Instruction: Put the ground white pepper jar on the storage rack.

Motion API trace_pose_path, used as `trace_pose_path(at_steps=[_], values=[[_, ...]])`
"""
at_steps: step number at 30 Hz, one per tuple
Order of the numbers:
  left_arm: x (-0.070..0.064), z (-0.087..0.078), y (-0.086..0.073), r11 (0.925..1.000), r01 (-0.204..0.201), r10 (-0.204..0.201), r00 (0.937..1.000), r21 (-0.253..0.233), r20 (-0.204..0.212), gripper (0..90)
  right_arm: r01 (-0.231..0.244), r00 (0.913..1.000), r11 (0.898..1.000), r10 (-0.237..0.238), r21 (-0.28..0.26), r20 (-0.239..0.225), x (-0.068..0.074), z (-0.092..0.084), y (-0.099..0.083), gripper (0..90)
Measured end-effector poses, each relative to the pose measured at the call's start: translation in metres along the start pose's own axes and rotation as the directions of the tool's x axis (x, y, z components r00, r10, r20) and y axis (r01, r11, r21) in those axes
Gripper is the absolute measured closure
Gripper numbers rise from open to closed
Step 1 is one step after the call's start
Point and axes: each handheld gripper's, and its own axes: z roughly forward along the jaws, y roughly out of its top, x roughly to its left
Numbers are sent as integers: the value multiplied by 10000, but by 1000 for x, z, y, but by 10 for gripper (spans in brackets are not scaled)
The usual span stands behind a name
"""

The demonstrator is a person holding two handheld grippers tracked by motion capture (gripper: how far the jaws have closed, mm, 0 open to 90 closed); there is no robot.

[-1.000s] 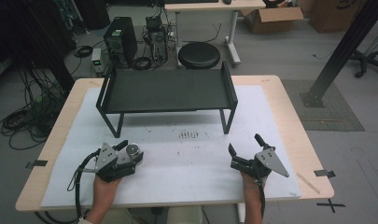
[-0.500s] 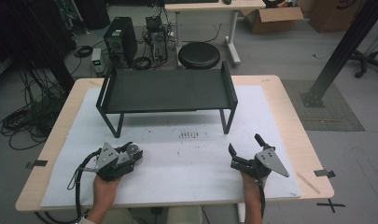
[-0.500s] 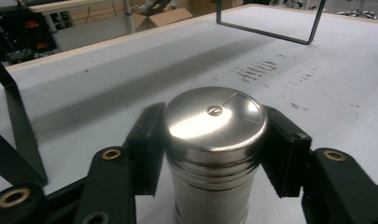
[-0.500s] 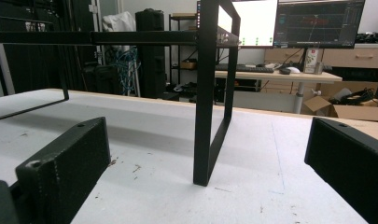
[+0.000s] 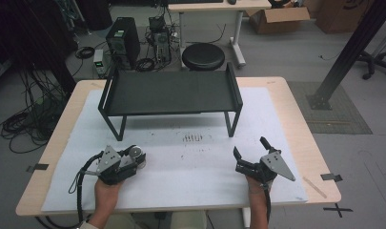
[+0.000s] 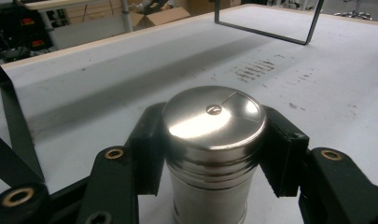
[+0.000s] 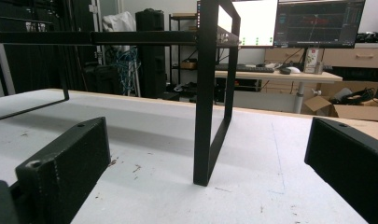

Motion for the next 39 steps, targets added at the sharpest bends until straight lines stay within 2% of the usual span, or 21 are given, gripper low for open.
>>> trace_pose_path(at_steps=[4, 10, 19, 39], values=[[0, -1, 0, 10000, 18, -18, 10000, -61, -9, 488, 11, 10000, 10000, -11, -18, 8, 0, 0, 0, 0], [5, -5, 2, 9990, 305, -303, 9995, -327, 42, 488, 3, 10000, 10000, -3, -9, 8, 0, 0, 0, 0], [10, -19, 20, 9955, 376, -371, 9993, -871, 74, 489, -14, 10000, 10000, 14, -29, 8, 0, 0, 0, 0], [17, -38, 45, 9887, 602, -543, 9974, -1374, 468, 488, -37, 10000, 10000, 38, -72, 6, 0, -1, 0, 0]])
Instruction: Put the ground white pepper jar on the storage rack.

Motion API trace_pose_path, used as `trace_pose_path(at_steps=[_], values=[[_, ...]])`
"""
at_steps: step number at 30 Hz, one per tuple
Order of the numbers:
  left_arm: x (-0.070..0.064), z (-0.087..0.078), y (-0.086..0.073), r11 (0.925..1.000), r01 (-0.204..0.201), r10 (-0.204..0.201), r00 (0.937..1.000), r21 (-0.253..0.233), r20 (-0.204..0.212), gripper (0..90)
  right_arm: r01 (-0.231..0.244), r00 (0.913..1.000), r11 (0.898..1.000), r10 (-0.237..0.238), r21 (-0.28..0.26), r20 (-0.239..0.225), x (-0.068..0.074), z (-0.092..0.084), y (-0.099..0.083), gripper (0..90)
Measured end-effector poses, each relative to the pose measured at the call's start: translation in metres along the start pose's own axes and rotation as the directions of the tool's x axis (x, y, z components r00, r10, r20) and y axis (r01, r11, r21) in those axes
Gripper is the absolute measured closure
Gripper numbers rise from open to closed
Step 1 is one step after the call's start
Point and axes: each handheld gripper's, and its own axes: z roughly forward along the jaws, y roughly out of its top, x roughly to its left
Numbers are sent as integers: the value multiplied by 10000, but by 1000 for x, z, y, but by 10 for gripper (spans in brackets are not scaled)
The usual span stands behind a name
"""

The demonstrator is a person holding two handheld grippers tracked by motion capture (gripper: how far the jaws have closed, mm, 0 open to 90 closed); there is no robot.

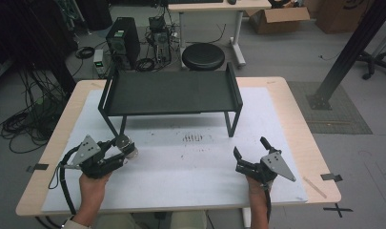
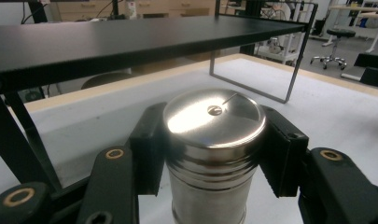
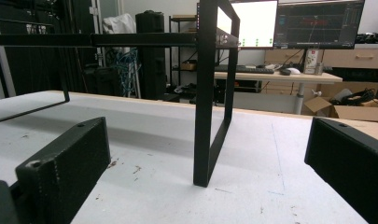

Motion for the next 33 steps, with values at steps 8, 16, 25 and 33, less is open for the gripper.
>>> trace_pose_path(at_steps=[8, 16, 25, 33], values=[[3, -5, 10, 9993, 203, -196, 9995, -299, 235, 488, 1, 10000, 10000, -1, 7, 0, 0, 0, 0, 0], [6, -8, 20, 9977, 394, -364, 9979, -558, 527, 488, -6, 10000, 10000, 6, -24, 2, 0, 0, 0, 0], [9, -10, 36, 9961, 400, -342, 9966, -781, 745, 488, 7, 10000, 10000, -7, -8, 6, 0, 0, 0, 0], [11, -8, 48, 9956, 341, -257, 9951, -874, 954, 488, 20, 10000, 10000, -20, 20, 5, 0, 0, 0, 0]])
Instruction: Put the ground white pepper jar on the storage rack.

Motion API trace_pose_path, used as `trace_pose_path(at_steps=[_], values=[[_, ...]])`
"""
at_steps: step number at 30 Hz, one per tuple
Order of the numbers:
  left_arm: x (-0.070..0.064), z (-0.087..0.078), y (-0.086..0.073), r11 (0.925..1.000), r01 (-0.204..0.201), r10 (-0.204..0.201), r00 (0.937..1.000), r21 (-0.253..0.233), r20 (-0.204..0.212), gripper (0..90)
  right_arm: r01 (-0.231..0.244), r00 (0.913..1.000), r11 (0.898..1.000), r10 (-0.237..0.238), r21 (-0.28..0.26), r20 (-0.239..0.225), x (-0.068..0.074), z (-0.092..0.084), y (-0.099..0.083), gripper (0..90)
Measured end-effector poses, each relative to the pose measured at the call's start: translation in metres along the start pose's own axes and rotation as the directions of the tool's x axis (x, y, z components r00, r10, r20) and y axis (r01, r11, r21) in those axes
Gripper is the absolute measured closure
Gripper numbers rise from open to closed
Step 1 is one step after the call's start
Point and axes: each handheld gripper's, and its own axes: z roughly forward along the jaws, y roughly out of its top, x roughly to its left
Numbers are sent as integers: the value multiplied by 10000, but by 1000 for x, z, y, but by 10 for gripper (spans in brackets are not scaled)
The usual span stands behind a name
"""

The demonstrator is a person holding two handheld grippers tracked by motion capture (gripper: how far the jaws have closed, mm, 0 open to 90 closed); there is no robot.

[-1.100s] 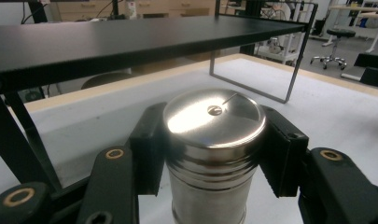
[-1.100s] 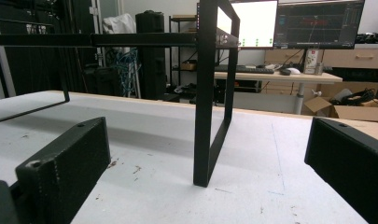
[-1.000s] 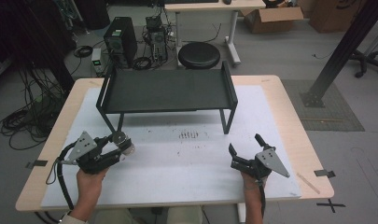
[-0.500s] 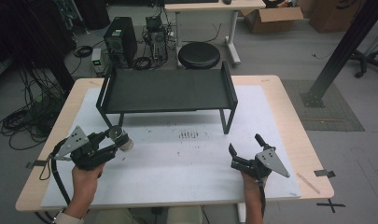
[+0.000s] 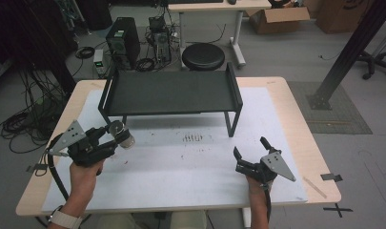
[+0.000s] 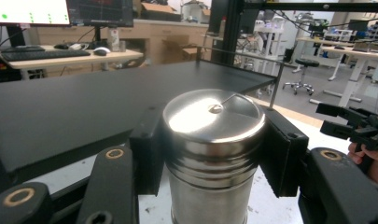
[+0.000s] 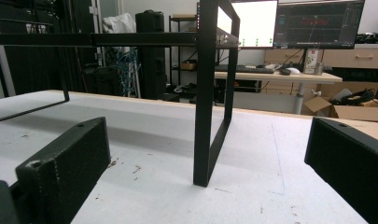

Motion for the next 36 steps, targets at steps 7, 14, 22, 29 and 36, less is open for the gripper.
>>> trace_pose_path(at_steps=[7, 14, 22, 29, 36], values=[[2, 4, 8, 10000, -19, 21, 9998, -93, 176, 488, -12, 10000, 10000, 12, -23, 7, 0, 0, 0, 0], [5, 8, 19, 9997, -40, 47, 9995, -246, 300, 488, -9, 10000, 10000, 10, -22, 5, 0, 0, 0, 0], [10, 15, 35, 9993, -146, 157, 9994, -348, 316, 488, -18, 10000, 10000, 18, -4, 8, 0, 0, 0, 0], [13, 21, 46, 9990, -320, 328, 9991, -315, 266, 488, -19, 10000, 10000, 19, -6, 7, 0, 0, 0, 0], [19, 31, 58, 9987, -436, 443, 9987, -279, 235, 488, -26, 10000, 10000, 26, -9, 1, 0, 0, 0, 0]])
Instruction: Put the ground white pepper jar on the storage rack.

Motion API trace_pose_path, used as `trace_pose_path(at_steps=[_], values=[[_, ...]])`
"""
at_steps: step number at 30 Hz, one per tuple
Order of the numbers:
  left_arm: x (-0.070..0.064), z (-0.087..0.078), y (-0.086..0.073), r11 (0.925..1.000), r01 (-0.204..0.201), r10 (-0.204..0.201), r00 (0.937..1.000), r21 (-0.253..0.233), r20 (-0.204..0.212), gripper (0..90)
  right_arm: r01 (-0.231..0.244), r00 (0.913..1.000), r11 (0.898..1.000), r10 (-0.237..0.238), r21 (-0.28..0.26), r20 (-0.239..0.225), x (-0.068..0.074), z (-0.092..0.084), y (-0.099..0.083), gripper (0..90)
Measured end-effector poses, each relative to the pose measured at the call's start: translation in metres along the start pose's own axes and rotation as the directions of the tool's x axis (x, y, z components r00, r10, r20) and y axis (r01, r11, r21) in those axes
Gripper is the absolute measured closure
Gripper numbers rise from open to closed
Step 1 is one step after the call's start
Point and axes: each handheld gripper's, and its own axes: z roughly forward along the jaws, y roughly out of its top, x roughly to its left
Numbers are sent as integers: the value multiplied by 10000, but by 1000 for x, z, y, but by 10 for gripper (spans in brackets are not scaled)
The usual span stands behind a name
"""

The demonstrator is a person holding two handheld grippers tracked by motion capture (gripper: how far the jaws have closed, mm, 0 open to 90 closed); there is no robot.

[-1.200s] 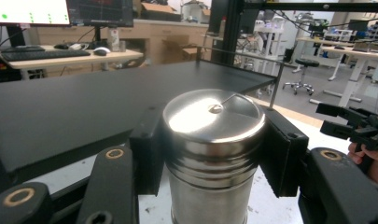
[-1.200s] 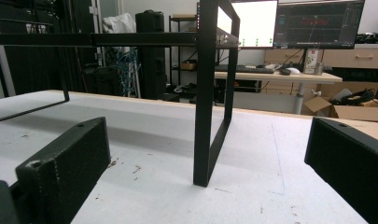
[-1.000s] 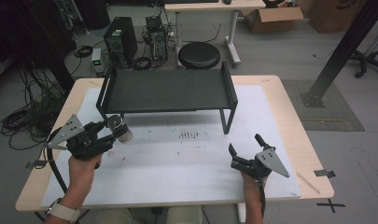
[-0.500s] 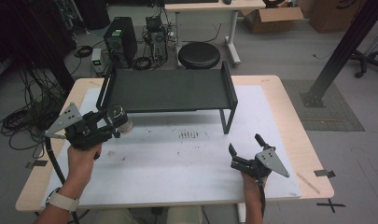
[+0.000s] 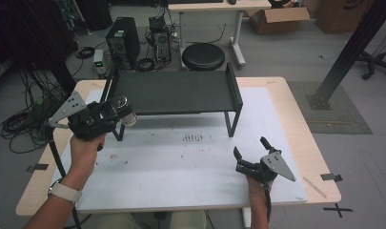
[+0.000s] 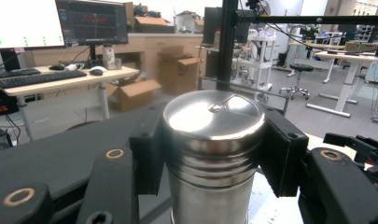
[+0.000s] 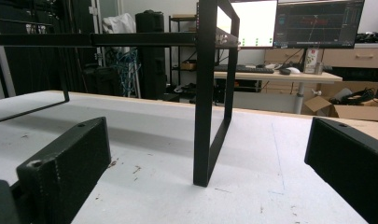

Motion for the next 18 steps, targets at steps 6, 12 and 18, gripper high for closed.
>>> trace_pose_path(at_steps=[6, 12, 18], values=[[5, 9, 11, 10000, -24, 24, 10000, -17, 22, 489, -8, 10000, 10000, 8, -4, -5, 0, 0, 0, 0], [9, 18, 19, 9999, -70, 70, 10000, -89, -38, 489, -6, 10000, 10000, 6, -9, -13, 0, 0, 0, 0], [16, 29, 27, 10000, -39, 38, 9999, -91, -168, 488, 2, 10000, 10000, -2, -8, -9, 0, 0, 0, 0]])
